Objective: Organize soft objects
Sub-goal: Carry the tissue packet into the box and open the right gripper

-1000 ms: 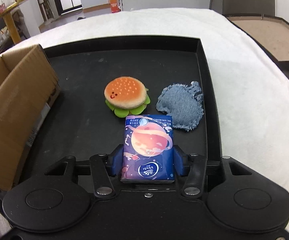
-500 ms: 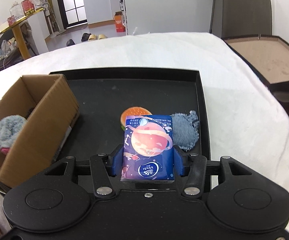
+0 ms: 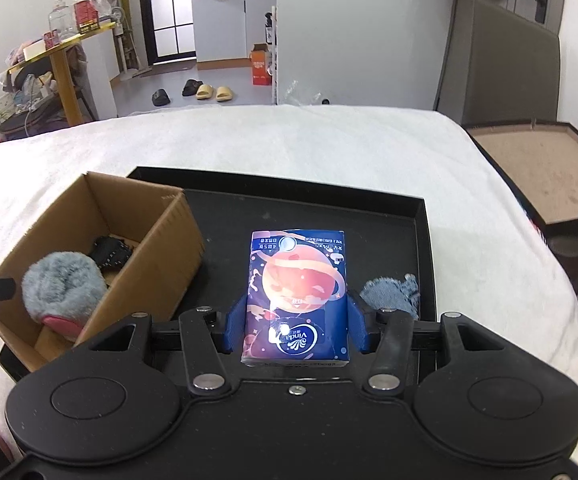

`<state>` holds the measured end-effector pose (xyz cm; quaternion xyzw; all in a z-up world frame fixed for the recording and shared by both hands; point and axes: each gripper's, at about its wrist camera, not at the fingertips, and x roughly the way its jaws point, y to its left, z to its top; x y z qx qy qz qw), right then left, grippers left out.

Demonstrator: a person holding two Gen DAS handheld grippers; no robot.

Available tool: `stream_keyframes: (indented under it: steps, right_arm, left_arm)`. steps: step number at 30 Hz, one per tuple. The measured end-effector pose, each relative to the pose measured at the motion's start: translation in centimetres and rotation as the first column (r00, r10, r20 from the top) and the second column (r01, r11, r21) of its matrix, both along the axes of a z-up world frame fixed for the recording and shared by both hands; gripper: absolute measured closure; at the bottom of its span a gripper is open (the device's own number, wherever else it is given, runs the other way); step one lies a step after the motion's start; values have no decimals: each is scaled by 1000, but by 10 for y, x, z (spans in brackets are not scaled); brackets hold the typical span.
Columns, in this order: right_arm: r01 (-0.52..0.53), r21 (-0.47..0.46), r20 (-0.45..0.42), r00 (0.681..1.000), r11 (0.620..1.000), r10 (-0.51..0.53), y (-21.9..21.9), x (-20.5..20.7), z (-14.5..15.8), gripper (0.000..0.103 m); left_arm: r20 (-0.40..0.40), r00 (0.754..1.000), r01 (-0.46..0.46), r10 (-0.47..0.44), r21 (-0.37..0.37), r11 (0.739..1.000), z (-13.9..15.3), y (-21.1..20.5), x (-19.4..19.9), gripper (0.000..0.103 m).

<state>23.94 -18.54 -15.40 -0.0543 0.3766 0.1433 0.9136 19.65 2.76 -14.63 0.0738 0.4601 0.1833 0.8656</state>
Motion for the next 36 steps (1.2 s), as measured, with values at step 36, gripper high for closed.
stream_keyframes:
  steps: [36]
  right_arm:
    - [-217, -112, 77, 971, 970, 226, 122, -4, 30, 53]
  left_arm:
    - [-52, 997, -63, 52, -234, 970, -20, 51, -2, 64]
